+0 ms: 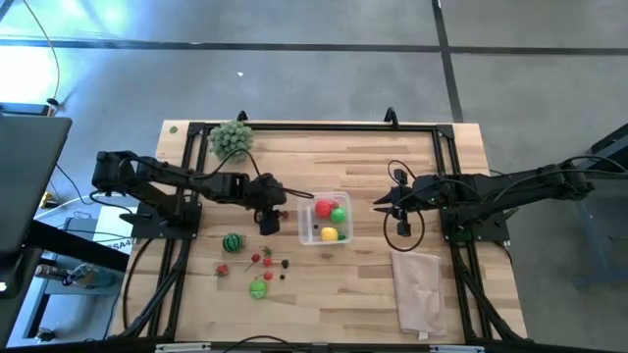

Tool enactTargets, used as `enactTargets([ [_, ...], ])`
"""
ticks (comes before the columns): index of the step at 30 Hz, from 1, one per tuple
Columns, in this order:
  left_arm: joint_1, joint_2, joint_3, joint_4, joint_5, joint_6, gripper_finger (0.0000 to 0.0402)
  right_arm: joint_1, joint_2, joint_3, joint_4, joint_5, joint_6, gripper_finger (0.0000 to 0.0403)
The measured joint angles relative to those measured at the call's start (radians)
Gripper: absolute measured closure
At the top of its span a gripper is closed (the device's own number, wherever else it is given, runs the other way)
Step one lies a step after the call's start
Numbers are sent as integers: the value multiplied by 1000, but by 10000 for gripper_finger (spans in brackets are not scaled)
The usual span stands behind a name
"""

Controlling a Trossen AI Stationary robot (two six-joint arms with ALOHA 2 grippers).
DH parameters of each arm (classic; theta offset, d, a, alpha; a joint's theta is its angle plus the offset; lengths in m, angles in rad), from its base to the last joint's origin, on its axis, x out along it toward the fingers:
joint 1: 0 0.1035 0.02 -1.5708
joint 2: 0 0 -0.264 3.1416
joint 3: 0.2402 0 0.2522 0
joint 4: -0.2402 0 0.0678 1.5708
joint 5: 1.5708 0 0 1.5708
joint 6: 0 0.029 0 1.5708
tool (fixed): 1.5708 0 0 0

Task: Pick and placing Produce into tupperware
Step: Put the top red cherry into the transparent bin

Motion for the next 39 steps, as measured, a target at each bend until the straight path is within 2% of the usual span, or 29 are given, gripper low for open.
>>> enactTargets([
  [7,0,19,-27,30,-13,-15,245,0,0,0,1,0,0,336],
  [23,0,184,-28,128,3,-24,245,0,0,0,-1,0,0,336],
  [39,-1,197,-28,130,-23,-26,245,0,0,0,0,0,0,336],
])
